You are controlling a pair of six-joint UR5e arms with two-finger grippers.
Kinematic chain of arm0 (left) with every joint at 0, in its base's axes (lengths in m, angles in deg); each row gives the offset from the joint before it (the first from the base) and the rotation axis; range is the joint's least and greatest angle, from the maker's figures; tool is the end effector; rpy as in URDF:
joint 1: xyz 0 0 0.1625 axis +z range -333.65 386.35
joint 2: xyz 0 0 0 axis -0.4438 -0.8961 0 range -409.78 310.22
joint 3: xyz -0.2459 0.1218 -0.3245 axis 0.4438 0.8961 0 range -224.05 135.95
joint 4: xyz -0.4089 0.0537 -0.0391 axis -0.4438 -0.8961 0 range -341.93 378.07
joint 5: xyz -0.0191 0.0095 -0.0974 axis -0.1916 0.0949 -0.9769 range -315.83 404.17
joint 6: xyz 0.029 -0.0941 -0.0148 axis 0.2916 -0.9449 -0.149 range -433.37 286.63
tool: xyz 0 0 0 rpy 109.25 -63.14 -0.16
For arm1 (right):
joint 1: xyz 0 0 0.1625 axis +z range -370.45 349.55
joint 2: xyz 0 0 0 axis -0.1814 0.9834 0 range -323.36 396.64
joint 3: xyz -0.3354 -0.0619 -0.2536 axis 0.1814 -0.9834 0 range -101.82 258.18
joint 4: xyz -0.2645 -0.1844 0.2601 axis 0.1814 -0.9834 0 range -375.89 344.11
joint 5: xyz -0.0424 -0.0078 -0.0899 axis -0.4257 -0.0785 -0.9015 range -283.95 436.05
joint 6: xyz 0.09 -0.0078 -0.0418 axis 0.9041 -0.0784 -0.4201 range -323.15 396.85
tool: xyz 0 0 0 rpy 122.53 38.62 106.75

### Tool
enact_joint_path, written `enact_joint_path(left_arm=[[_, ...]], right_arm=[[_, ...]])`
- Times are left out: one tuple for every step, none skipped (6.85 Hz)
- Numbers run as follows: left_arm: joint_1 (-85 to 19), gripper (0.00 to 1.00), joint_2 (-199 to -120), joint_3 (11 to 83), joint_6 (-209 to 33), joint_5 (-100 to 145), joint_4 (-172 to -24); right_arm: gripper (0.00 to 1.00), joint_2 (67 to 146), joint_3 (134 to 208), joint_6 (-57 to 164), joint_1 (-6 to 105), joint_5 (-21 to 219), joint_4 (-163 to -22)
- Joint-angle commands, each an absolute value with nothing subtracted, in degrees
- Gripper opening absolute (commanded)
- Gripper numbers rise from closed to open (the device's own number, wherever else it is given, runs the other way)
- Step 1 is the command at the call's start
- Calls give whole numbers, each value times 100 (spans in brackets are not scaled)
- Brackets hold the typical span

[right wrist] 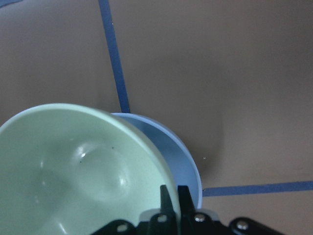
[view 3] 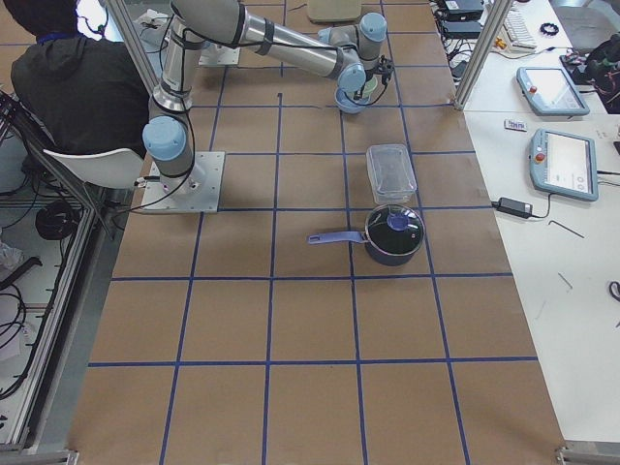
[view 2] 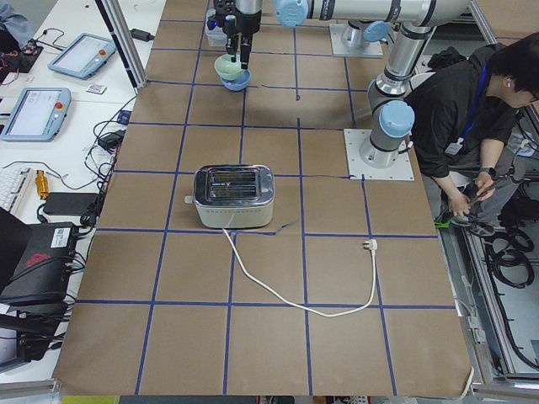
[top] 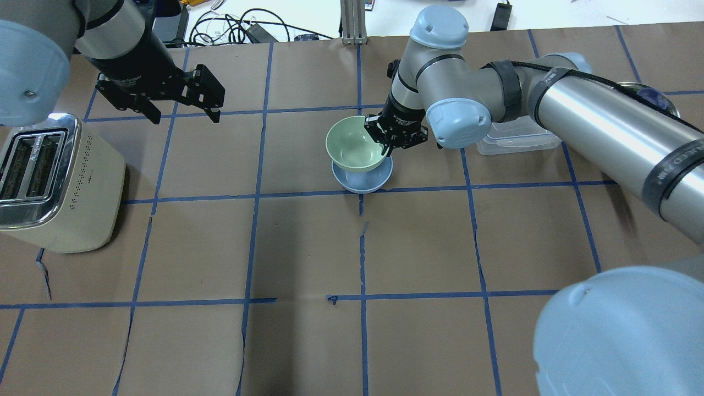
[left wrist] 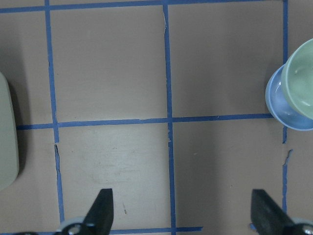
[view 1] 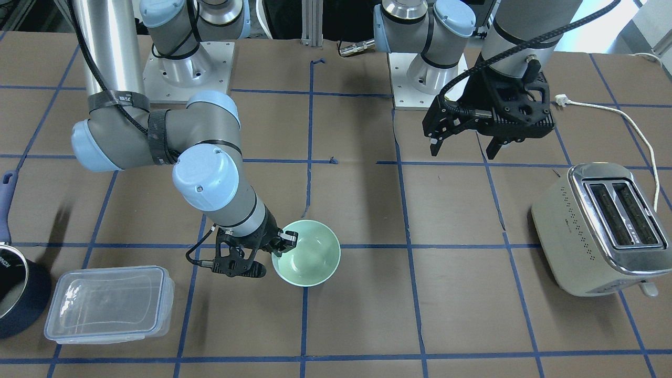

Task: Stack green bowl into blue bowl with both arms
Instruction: 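Carry the green bowl over the blue bowl with the right gripper and lower it inside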

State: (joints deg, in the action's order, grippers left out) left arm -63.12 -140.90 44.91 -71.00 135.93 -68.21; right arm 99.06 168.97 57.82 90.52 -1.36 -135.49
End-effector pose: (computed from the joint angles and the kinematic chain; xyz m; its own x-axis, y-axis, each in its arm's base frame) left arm -0.1255 -0.5075 0.4938 -0.9990 0.0300 -0.0333 0.0320 0.9976 -0.0620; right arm 0.2747 -0.6023 0.2579 -0.9619 0.1735 -0.2112 0.1649 0.9846 0.0579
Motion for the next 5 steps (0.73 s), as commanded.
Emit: enact_joint_path(left_arm=[[-6313,100,-14084,4498,-7109,13593,-6824],[-6321,100,-14084,4515,-7100,13601,-6824],[-6322,100,-14084,4516,-7100,13593,-6824],[-6322,100,-14084,4507,-7065,13610,-6824],[-6322,100,-14084,4515,-7065,13601,-6824]], right_arm=[[0,9904,17107,5760,9053,-138,-13595],[0,9913,17134,5760,9053,-130,-13613],[63,9930,17126,5760,9053,-138,-13621],[100,9931,17126,5699,9053,-165,-13996],[100,9957,17100,5707,9036,-165,-14034]])
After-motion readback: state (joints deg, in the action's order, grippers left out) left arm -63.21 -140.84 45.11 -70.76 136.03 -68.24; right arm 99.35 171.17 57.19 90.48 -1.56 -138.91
